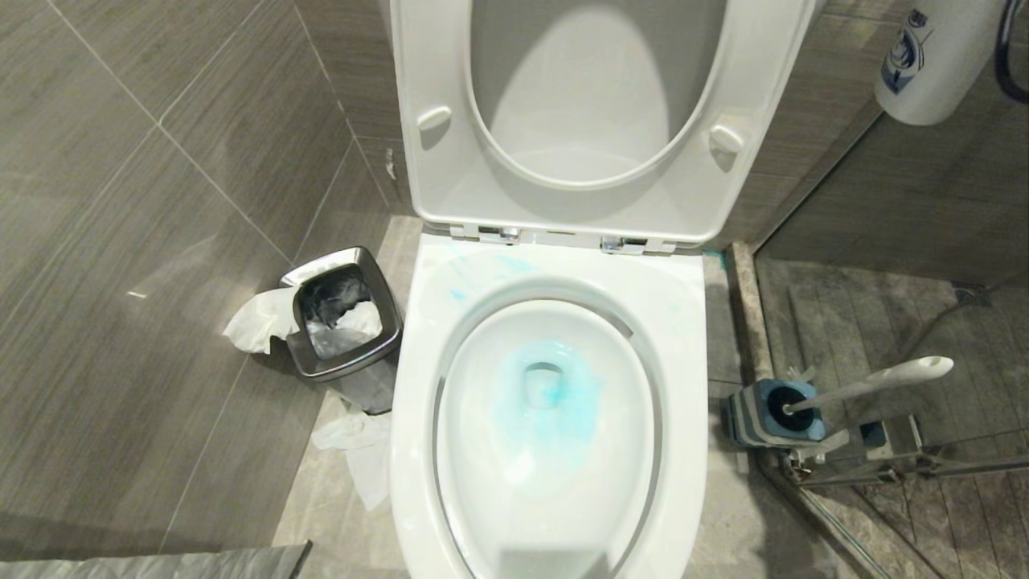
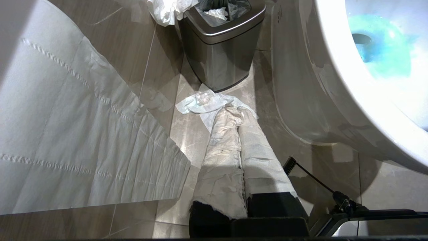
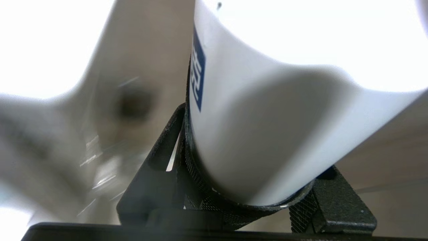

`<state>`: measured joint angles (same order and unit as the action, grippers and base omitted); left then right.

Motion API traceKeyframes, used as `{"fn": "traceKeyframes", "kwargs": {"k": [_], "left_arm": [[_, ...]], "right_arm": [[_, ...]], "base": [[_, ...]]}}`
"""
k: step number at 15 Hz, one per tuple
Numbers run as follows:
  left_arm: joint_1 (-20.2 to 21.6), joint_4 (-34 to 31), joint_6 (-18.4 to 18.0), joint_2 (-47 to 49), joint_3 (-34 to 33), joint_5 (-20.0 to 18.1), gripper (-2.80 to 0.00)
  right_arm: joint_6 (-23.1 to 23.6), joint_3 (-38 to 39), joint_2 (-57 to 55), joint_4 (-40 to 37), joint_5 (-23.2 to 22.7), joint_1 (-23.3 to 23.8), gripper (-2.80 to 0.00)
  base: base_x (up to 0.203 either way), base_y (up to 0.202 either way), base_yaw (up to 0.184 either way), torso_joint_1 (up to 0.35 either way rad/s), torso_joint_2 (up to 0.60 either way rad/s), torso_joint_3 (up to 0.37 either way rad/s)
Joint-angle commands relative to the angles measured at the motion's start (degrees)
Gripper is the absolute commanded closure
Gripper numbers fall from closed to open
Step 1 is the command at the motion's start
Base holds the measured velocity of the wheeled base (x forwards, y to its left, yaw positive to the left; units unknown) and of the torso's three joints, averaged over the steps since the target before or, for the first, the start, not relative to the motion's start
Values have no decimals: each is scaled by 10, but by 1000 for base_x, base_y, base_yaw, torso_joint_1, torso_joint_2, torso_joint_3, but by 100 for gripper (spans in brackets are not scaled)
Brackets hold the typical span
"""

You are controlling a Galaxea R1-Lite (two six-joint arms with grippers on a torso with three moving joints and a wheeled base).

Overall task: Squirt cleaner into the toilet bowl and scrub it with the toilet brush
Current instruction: Place the cleaning agent on the floor

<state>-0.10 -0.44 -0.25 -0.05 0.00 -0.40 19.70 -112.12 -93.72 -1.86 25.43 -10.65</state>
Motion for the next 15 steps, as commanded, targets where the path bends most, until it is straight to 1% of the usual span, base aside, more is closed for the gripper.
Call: {"fn": "traceKeyframes", "kwargs": {"k": [1, 2, 3, 4, 6, 8, 11, 13, 15], "left_arm": [[0, 0, 0, 0, -1, 0, 0], [0, 0, 0, 0, -1, 0, 0], [0, 0, 0, 0, -1, 1, 0], [0, 0, 0, 0, -1, 0, 0], [0, 0, 0, 0, -1, 0, 0], [0, 0, 0, 0, -1, 0, 0], [0, 0, 0, 0, -1, 0, 0], [0, 0, 0, 0, -1, 0, 0], [0, 0, 0, 0, -1, 0, 0]], "right_arm": [[-135, 27, 48, -101, -185, 63, 0], [-148, 45, 52, -106, -194, 68, 0], [-152, 62, 57, -107, -196, 68, 0], [-153, 67, 58, -115, -196, 70, 0], [-153, 56, 58, -164, -196, 70, 0], [-154, 60, 57, -173, -190, 71, 0], [-154, 77, 63, -170, -154, 75, 0], [-155, 92, 65, -153, -151, 78, 0], [-153, 101, 65, -115, -151, 89, 0]], "base": [[0, 0, 0, 0, 0, 0], [0, 0, 0, 0, 0, 0], [0, 0, 0, 0, 0, 0], [0, 0, 0, 0, 0, 0], [0, 0, 0, 0, 0, 0], [0, 0, 0, 0, 0, 0], [0, 0, 0, 0, 0, 0], [0, 0, 0, 0, 0, 0], [0, 0, 0, 0, 0, 0]]}}
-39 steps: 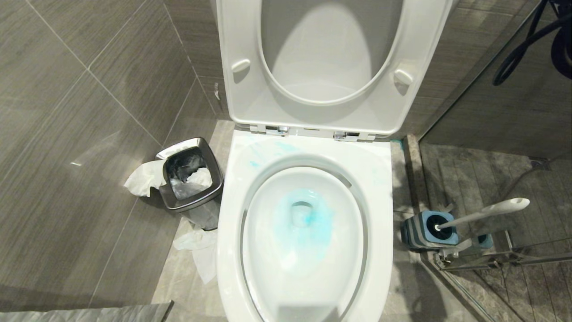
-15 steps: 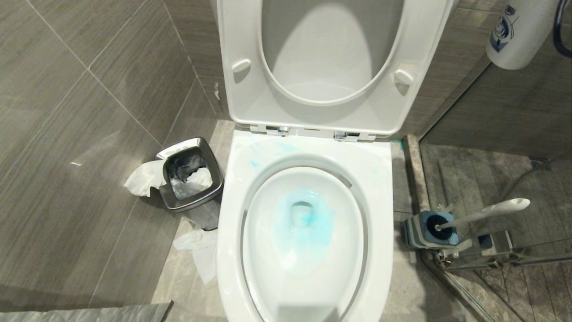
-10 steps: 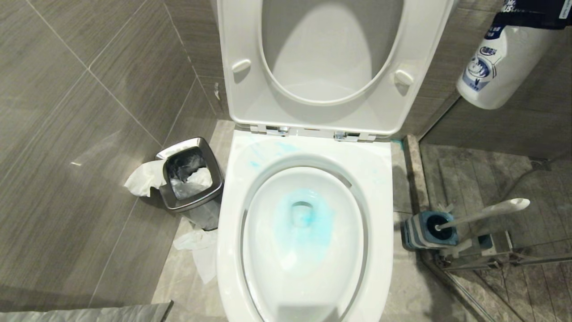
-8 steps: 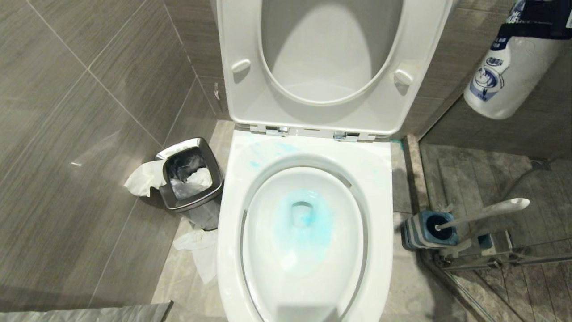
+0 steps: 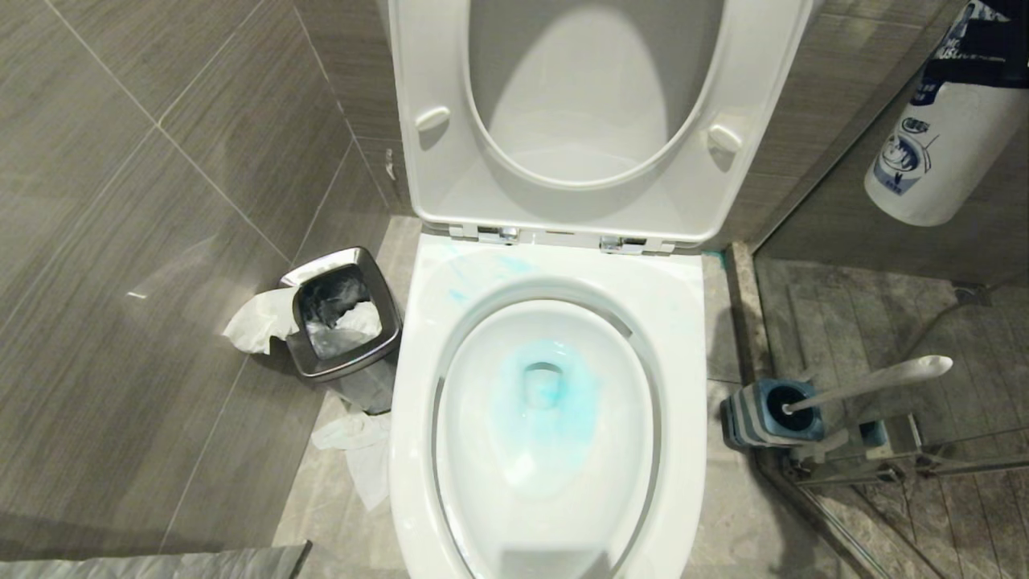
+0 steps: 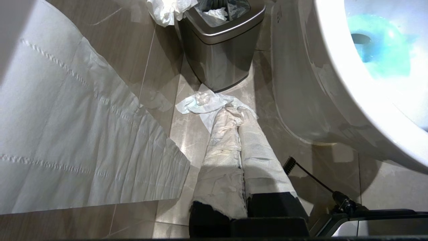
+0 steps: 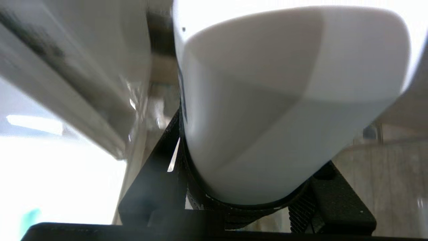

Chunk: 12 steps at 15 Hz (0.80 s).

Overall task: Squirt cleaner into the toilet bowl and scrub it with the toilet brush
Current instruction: Place the cleaning agent on the floor

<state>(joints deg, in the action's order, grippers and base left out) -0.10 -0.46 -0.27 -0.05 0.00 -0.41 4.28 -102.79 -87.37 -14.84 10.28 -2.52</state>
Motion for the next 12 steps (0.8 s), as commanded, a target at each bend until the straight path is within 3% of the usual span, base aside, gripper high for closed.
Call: {"fn": "traceKeyframes", "kwargs": {"k": [1, 4, 7, 12], "left_arm": [[0, 0, 0, 0, -1, 1, 0], [0, 0, 0, 0, -1, 0, 0], [0, 0, 0, 0, -1, 0, 0], [0, 0, 0, 0, -1, 0, 0]], "right_arm": [[2, 13, -1, 22, 0, 20, 0], [12, 45, -1, 50, -7, 59, 0], [27, 120, 2, 124, -25, 67, 0], [68, 223, 8, 236, -85, 116, 0]], "base": [[0, 0, 0, 0, 0, 0], [0, 0, 0, 0, 0, 0], [0, 0, 0, 0, 0, 0], [0, 0, 0, 0, 0, 0]]}}
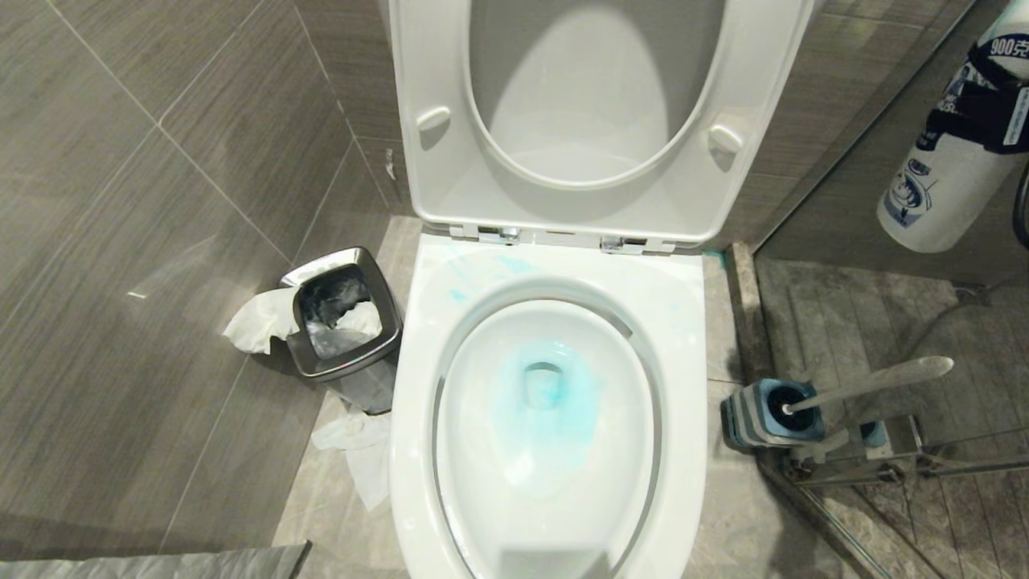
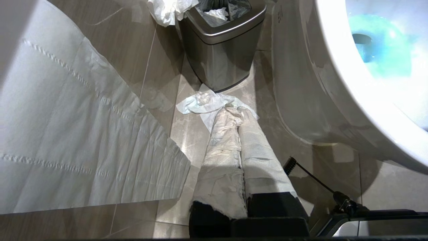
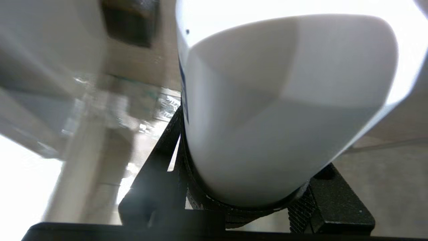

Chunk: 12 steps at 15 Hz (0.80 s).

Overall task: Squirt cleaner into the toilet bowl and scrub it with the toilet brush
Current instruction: Place the cleaning agent on the floor

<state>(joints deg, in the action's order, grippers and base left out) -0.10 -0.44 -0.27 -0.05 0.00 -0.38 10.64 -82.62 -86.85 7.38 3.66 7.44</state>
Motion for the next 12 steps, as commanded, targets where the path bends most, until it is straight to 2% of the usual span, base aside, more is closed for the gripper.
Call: {"fn": "traceKeyframes", "kwargs": {"k": [1, 7, 12], "left_arm": [[0, 0, 0, 0, -1, -1, 0], [0, 1, -3, 0, -1, -1, 0], [0, 1, -5, 0, -1, -1, 0]], "right_arm": [[5, 25, 4, 18, -24, 20, 0], [6, 70, 4, 28, -31, 17, 0], [4, 150, -19, 137, -31, 17, 0]], "base": [[0, 0, 0, 0, 0, 0], [0, 0, 0, 0, 0, 0], [0, 0, 0, 1, 1, -38]]}}
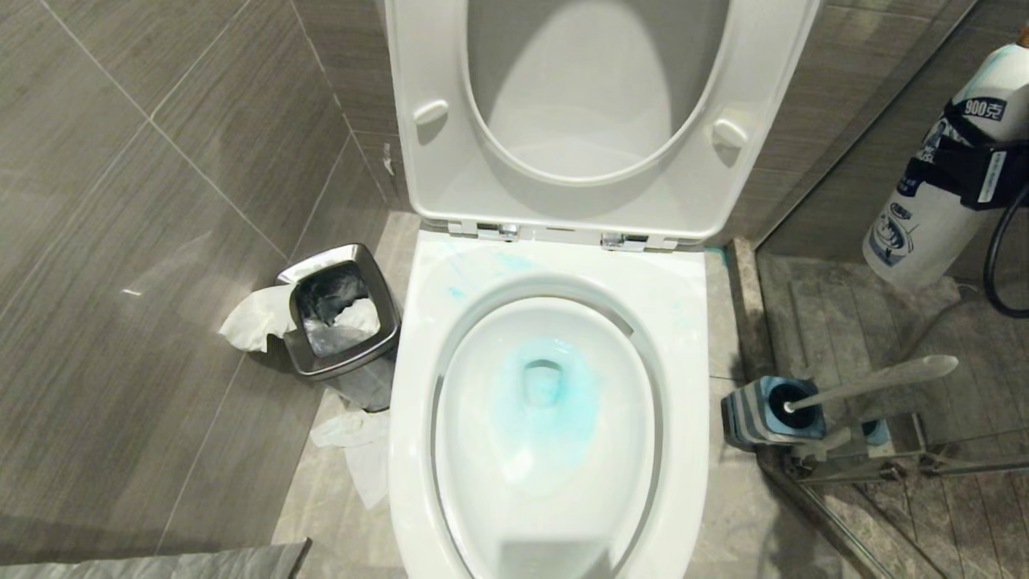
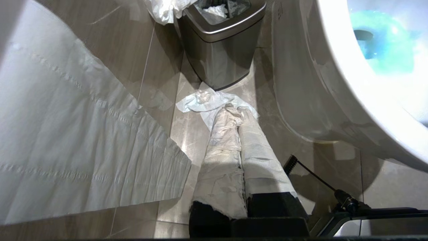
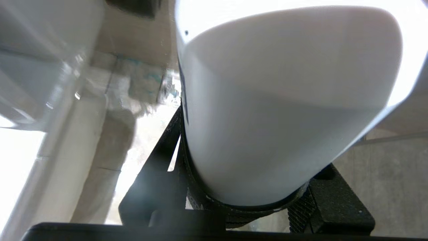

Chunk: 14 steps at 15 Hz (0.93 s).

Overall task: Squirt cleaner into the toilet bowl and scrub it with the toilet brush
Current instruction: Place the cleaning agent on the floor

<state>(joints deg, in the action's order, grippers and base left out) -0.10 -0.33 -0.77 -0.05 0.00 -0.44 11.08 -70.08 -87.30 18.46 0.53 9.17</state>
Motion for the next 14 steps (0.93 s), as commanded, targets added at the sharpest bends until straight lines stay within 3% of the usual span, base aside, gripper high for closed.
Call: {"fn": "traceKeyframes", "kwargs": {"k": [1, 5, 11, 14], "left_arm": [[0, 0, -1, 0, -1, 0, 0], [0, -1, -3, 0, -1, -1, 0], [0, -1, -3, 0, -1, -1, 0], [0, -1, -3, 0, -1, -1, 0]], "right_arm": [[0, 38, -26, 52, 0, -1, 0], [-13, 56, -78, 128, 1, -37, 0], [-20, 16, -161, 141, 7, -115, 0], [-18, 14, -189, 173, 7, -126, 0]], "base": [[0, 0, 0, 2, -3, -170], [0, 0, 0, 3, 2, -188], [0, 0, 0, 2, 1, -198], [0, 0, 0, 6, 1, -192]]}}
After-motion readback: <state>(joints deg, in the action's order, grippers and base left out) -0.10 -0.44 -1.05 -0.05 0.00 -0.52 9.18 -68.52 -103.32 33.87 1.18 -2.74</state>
